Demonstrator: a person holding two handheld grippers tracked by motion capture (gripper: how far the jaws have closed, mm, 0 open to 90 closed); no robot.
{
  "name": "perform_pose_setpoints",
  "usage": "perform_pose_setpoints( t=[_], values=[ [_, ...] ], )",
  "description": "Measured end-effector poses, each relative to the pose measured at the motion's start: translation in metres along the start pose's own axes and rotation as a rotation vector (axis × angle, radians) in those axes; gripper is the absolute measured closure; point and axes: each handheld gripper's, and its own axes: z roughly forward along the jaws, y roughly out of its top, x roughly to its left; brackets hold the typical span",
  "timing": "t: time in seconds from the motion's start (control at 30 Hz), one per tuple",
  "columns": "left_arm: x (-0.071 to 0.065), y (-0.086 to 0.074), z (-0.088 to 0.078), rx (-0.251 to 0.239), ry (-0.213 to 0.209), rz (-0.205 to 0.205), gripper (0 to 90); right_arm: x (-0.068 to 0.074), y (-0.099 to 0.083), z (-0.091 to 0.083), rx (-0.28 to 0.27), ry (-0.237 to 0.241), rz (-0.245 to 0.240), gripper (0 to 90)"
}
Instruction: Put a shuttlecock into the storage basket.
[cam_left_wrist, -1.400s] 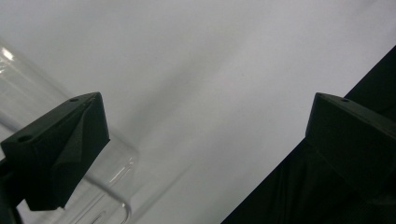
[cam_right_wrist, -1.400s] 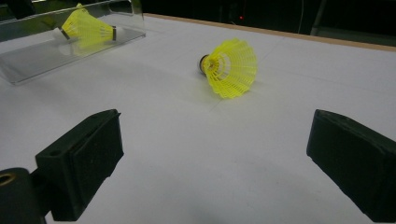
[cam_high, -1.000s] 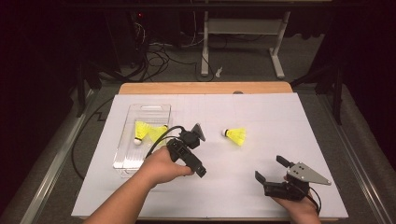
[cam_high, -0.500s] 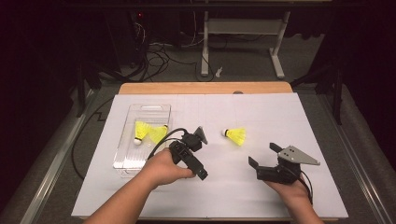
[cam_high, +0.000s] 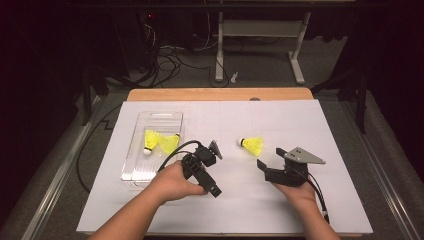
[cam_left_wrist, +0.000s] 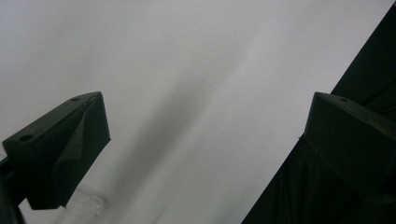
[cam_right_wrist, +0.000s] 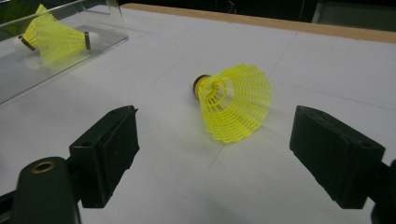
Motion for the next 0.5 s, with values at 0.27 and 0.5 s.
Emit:
perform_pose_setpoints(
  t=[0.27, 0.5],
  values=[
    [-0.005, -0.005, 0.008, 0.041, 0.027, 0.039, 1.3, -0.002, 0.000, 0.015, 0.006, 0.022, 0.029, 32.8],
    [-0.002, -0.008, 0.010, 0.050, 0.031, 0.037, 1.7, 0.001, 0.009, 0.030, 0.036, -0.002, -0.005, 49.4]
  ],
)
